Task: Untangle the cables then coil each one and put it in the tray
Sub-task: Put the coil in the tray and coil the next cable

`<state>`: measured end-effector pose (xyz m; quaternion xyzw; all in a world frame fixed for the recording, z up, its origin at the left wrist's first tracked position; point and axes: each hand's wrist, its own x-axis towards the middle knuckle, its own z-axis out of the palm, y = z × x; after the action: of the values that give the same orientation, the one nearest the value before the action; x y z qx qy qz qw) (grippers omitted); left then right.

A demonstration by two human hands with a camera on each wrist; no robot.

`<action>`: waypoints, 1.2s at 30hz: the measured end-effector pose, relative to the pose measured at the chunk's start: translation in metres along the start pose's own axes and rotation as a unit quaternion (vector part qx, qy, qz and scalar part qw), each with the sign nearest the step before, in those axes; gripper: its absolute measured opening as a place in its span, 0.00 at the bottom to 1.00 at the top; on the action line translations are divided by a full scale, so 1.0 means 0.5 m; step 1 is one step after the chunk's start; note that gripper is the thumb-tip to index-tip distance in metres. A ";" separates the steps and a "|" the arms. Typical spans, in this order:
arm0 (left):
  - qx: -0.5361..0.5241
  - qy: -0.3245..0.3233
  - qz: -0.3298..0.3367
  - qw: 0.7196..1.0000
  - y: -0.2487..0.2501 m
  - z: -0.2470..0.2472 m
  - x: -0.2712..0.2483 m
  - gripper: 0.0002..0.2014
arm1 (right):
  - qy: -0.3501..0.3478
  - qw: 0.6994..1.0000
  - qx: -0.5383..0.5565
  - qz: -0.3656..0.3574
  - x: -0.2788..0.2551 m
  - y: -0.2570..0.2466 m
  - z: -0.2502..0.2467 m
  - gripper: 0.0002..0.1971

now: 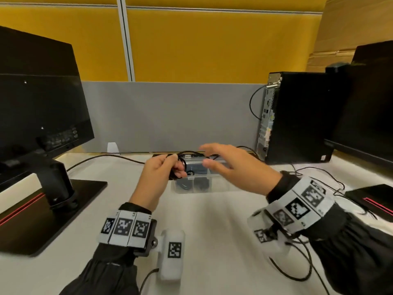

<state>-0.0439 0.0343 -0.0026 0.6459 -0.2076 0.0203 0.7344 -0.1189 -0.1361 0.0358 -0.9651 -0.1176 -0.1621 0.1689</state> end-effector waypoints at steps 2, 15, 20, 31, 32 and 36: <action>-0.045 -0.023 -0.007 0.999 0.000 0.002 -0.003 0.18 | 0.069 0.996 0.057 -0.029 0.010 -0.017 0.024 0.16; -0.335 -0.057 -0.007 0.940 0.020 0.031 -0.025 0.14 | -0.032 0.984 -0.171 -0.028 0.016 -0.031 0.084 0.16; -0.290 -0.036 0.006 0.956 0.019 0.018 -0.012 0.18 | -0.069 0.969 -0.228 -0.060 -0.030 -0.045 0.056 0.13; 0.013 -0.227 0.095 0.969 0.003 0.018 -0.029 0.13 | 0.096 0.986 -0.078 -0.110 0.010 -0.065 -0.036 0.11; -0.010 -0.238 0.090 0.967 0.005 0.020 -0.031 0.11 | 0.122 0.986 -0.032 -0.106 0.021 -0.049 -0.038 0.12; -0.134 -0.238 0.072 0.959 0.011 0.022 -0.037 0.08 | 0.099 0.994 0.006 -0.041 0.043 0.013 -0.013 0.18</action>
<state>-0.0655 0.0292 -0.0027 0.5114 -0.4229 -0.1091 0.7401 -0.0992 -0.1408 0.0472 -0.9375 -0.1407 -0.2633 0.1786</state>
